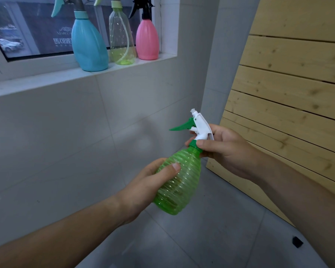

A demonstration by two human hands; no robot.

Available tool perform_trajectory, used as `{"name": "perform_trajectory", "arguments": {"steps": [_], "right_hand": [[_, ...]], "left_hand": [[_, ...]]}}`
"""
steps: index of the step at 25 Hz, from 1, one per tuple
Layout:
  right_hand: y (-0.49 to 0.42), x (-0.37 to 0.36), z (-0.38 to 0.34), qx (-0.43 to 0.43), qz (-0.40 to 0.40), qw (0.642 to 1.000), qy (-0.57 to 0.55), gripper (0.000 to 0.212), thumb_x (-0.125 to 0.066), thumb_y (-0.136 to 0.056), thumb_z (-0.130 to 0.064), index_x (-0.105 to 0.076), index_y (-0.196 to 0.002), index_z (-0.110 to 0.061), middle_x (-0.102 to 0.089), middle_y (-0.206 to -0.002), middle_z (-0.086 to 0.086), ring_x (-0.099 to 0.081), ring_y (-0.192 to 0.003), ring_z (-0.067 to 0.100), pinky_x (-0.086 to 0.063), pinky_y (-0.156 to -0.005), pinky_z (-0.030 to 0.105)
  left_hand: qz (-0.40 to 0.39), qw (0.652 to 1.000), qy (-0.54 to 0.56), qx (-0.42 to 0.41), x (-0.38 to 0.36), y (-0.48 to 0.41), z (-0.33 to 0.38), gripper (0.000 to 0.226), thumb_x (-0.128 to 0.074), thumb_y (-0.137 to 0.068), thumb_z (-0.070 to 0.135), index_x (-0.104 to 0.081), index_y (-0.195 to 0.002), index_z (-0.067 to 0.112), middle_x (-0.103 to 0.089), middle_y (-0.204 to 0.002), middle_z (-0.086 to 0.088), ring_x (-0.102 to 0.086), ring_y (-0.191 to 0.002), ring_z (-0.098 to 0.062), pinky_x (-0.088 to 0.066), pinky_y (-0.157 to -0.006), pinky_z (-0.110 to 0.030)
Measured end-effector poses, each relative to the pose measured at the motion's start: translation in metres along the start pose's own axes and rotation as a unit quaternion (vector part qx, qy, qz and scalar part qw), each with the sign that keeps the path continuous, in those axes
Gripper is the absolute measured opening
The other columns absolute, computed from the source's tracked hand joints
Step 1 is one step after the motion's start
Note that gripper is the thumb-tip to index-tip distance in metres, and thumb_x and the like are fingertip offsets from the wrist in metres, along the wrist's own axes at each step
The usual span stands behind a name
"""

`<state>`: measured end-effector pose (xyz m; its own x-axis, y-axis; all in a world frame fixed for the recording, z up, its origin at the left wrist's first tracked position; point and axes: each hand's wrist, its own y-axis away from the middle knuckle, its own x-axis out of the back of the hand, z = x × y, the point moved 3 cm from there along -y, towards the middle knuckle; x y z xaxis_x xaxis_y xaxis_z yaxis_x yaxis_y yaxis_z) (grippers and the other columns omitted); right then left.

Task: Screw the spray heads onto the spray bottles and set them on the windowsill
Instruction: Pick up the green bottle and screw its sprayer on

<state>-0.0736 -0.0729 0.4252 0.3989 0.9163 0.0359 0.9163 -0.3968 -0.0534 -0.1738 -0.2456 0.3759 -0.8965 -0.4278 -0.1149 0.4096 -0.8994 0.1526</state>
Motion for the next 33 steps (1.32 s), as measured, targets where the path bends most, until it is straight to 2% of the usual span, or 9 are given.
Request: {"name": "perform_trajectory", "arguments": {"steps": [3, 7, 11, 15, 17, 21, 25, 29, 33], "right_hand": [[-0.0003, -0.0022, 0.0041, 0.002, 0.026, 0.997, 0.079, 0.029, -0.065, -0.091, -0.028, -0.062, -0.115, -0.012, -0.067, -0.089, -0.002, -0.065, -0.086, 0.015, -0.054, -0.077, 0.035], [-0.0001, -0.0026, 0.0013, 0.0, 0.007, 1.0, -0.013, 0.034, -0.069, -0.084, -0.017, -0.061, -0.116, -0.009, -0.069, -0.094, 0.006, -0.066, -0.085, 0.016, -0.053, -0.072, 0.028], [0.0002, -0.0065, 0.0013, 0.004, 0.02, 0.999, 0.035, 0.031, -0.071, -0.081, -0.035, -0.065, -0.105, -0.016, -0.065, -0.086, 0.0, -0.065, -0.081, 0.015, -0.053, -0.07, 0.026], [0.0005, -0.0035, -0.0001, 0.003, 0.016, 1.0, -0.015, 0.025, -0.067, -0.089, -0.014, -0.062, -0.113, -0.01, -0.069, -0.093, 0.007, -0.067, -0.084, 0.017, -0.054, -0.071, 0.025], [0.0009, -0.0049, 0.0009, 0.006, 0.026, 0.999, 0.039, 0.02, -0.065, -0.091, -0.023, -0.064, -0.108, -0.014, -0.066, -0.086, 0.0, -0.065, -0.08, 0.015, -0.053, -0.069, 0.025], [0.0014, -0.0068, 0.0003, 0.0, 0.014, 0.999, -0.033, 0.032, -0.071, -0.083, -0.019, -0.062, -0.113, -0.012, -0.068, -0.093, 0.007, -0.066, -0.084, 0.018, -0.053, -0.068, 0.025], [0.0019, -0.0098, 0.0003, 0.002, 0.039, 0.999, 0.028, 0.032, -0.071, -0.079, -0.039, -0.064, -0.102, -0.018, -0.067, -0.085, 0.0, -0.066, -0.078, 0.014, -0.053, -0.066, 0.023], [0.0022, -0.0086, 0.0009, -0.001, 0.018, 0.999, -0.026, 0.031, -0.071, -0.084, -0.015, -0.062, -0.113, -0.014, -0.067, -0.093, 0.009, -0.066, -0.085, 0.019, -0.055, -0.073, 0.028], [0.0023, -0.01, 0.0016, -0.007, 0.045, 0.999, -0.001, 0.017, -0.064, -0.092, -0.021, -0.065, -0.108, -0.016, -0.067, -0.087, 0.003, -0.066, -0.078, 0.014, -0.054, -0.067, 0.023]], "left_hand": [[0.001, 1.0, 0.001, 0.0, 0.0007, 0.0003, -0.0003, 0.05, -0.071, -0.072, 0.05, -0.073, -0.112, 0.019, -0.077, -0.096, -0.002, -0.073, -0.088, -0.019, -0.058, -0.079, -0.037], [-0.005, 1.0, 0.0, -0.007, -0.0008, 0.001, 0.0027, 0.044, -0.07, -0.079, 0.044, -0.071, -0.114, 0.017, -0.077, -0.093, 0.002, -0.074, -0.085, -0.014, -0.057, -0.072, -0.029], [-0.01, 1.0, -0.001, -0.012, -0.0027, 0.002, 0.0043, 0.041, -0.066, -0.082, 0.038, -0.069, -0.116, 0.015, -0.077, -0.09, 0.004, -0.074, -0.083, -0.012, -0.057, -0.069, -0.024], [-0.003, 1.0, 0.003, -0.019, -0.0025, 0.0011, 0.0043, 0.041, -0.066, -0.081, 0.038, -0.069, -0.114, 0.014, -0.076, -0.09, 0.002, -0.073, -0.082, -0.013, -0.058, -0.069, -0.026], [-0.007, 1.0, 0.002, -0.019, -0.0031, 0.0015, 0.0038, 0.04, -0.066, -0.082, 0.037, -0.07, -0.116, 0.015, -0.078, -0.092, 0.002, -0.074, -0.084, -0.013, -0.058, -0.07, -0.026], [-0.005, 1.0, 0.003, -0.026, -0.0021, 0.0008, 0.004, 0.041, -0.066, -0.082, 0.037, -0.069, -0.115, 0.014, -0.077, -0.092, 0.001, -0.074, -0.084, -0.014, -0.059, -0.071, -0.026], [-0.009, 1.0, 0.004, -0.024, -0.0027, 0.0006, 0.0035, 0.041, -0.066, -0.082, 0.036, -0.069, -0.117, 0.014, -0.077, -0.093, 0.001, -0.074, -0.085, -0.014, -0.058, -0.07, -0.025], [-0.002, 1.0, 0.004, -0.028, -0.0011, 0.0001, 0.0036, 0.039, -0.066, -0.081, 0.039, -0.07, -0.114, 0.016, -0.077, -0.091, 0.002, -0.074, -0.084, -0.013, -0.058, -0.07, -0.026], [-0.004, 1.0, 0.005, -0.029, -0.0017, -0.0003, 0.0034, 0.038, -0.066, -0.082, 0.038, -0.071, -0.112, 0.016, -0.077, -0.09, 0.002, -0.074, -0.083, -0.014, -0.058, -0.07, -0.026]]}}
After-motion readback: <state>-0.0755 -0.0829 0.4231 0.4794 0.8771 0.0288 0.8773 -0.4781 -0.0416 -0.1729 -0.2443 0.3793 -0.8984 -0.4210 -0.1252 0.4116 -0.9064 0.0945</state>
